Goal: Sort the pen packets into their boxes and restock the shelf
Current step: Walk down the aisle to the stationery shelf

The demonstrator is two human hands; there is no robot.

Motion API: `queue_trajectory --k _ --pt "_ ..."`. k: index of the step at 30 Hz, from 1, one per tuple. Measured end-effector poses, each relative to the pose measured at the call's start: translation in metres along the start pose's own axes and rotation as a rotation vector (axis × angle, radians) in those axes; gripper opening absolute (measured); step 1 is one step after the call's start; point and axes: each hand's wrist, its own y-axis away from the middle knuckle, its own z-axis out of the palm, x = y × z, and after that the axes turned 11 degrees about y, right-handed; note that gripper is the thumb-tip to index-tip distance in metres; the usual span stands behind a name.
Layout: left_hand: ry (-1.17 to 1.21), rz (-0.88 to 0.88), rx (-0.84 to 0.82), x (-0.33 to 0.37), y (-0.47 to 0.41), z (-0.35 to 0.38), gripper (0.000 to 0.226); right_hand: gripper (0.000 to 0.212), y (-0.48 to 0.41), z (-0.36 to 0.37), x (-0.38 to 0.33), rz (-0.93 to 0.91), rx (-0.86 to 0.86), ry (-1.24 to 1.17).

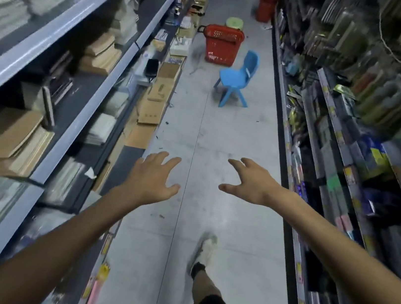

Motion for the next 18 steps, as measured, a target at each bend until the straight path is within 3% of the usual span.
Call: queue_trajectory --k 7,18 --pt "-0.051 -0.052 -0.085 -0.019 -0.191 -0.062 0.083 0.09 -0.183 -0.093 0.059 -0.047 0.036 0.05" --pt "-0.04 -0.071 -0.051 -0.052 -0.421 -0.133 0.082 0.091 -0.408 -0.174 0.116 -0.103 0.009 0.104"
